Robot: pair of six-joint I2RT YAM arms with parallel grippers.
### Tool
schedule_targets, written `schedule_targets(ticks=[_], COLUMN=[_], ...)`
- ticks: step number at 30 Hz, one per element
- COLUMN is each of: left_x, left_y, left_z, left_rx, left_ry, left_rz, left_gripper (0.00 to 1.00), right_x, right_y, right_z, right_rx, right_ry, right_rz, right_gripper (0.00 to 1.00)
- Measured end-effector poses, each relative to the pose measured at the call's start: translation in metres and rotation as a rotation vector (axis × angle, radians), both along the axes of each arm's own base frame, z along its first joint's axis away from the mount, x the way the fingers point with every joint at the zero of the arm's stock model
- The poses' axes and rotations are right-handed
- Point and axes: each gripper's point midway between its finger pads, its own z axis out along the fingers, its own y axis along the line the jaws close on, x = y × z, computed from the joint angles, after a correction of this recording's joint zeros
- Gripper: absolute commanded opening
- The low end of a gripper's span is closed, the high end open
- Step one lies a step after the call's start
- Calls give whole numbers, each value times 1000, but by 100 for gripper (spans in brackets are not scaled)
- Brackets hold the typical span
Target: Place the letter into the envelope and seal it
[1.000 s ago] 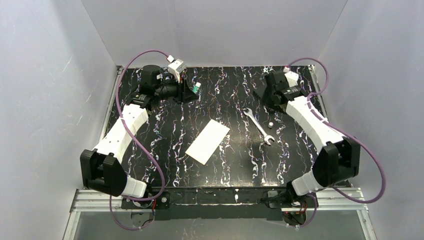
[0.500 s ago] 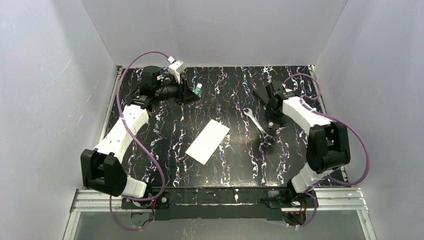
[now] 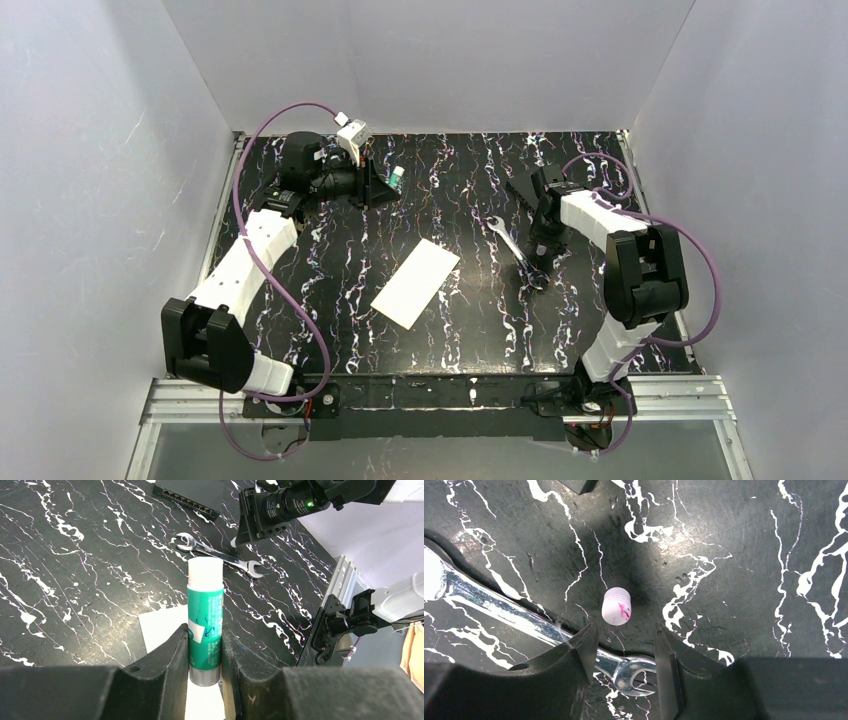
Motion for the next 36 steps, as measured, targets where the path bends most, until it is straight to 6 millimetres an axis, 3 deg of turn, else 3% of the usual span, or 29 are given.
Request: schedule_targets(ticks=[19,29,36], left_x=[2,2,1], left_y=[-1,-2,-2], left_z=[-4,-2,-2], left_rx=[2,-1,-2], left_ry=[15,11,11], left_rz=[-7,-10,-12], left_gripper=[0,0,0], right_x=[20,19,22], right_y=[2,2,11], right_z=[-16,-17,-7], right_rx=[22,30,75], right_ry=[16,22,17], right_rz=[29,41,64], right_gripper=[44,4,1])
